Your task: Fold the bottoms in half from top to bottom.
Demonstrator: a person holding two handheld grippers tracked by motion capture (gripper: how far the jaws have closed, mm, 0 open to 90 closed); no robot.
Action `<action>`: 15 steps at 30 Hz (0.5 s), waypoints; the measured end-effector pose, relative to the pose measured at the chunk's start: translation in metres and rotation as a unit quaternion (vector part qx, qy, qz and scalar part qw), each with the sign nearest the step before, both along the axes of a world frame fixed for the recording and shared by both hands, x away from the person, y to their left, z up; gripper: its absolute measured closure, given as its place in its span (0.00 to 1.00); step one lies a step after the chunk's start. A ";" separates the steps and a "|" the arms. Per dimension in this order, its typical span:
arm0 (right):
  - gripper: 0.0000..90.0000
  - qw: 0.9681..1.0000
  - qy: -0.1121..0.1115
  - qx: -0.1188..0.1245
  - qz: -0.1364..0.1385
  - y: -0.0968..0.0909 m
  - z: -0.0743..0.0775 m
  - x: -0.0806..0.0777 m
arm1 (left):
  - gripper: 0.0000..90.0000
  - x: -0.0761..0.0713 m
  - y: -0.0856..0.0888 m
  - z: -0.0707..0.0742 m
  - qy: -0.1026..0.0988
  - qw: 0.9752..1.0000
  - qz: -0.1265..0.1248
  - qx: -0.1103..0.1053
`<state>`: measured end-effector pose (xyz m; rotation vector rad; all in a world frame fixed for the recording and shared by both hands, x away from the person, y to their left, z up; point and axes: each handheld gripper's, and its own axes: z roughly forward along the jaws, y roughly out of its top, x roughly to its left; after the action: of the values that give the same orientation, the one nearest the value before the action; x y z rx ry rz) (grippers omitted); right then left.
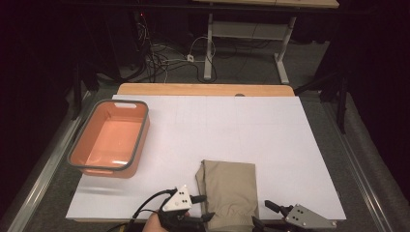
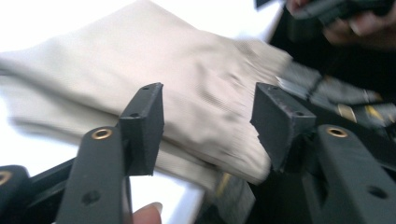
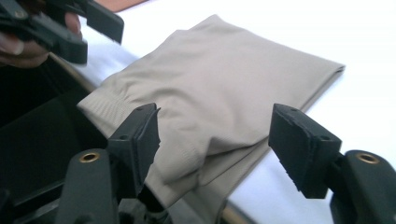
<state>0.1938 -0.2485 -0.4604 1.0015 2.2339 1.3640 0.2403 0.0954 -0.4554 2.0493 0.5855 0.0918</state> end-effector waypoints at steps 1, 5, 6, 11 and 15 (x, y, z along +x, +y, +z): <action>0.37 1.000 0.000 -0.001 -0.003 0.000 -0.001 0.002 | 0.47 0.005 0.003 -0.001 0.000 1.000 0.013 0.001; 0.36 1.000 0.010 -0.007 -0.010 0.001 -0.005 0.014 | 0.44 0.030 0.012 -0.007 0.006 0.998 0.054 0.015; 0.36 1.000 0.012 -0.006 -0.011 0.002 -0.006 0.017 | 0.43 0.035 0.014 -0.008 0.007 0.998 0.064 0.020; 0.36 1.000 0.017 -0.015 -0.018 0.007 -0.009 0.036 | 0.43 0.058 0.013 -0.011 0.009 0.995 0.088 0.054; 0.36 0.999 0.022 -0.020 -0.036 0.009 -0.007 0.063 | 0.43 0.080 0.006 -0.018 0.025 0.992 0.099 0.080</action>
<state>0.2570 -0.2398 -0.4671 1.0970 2.2248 1.2740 0.3204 0.1018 -0.4733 2.1490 0.8346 0.2106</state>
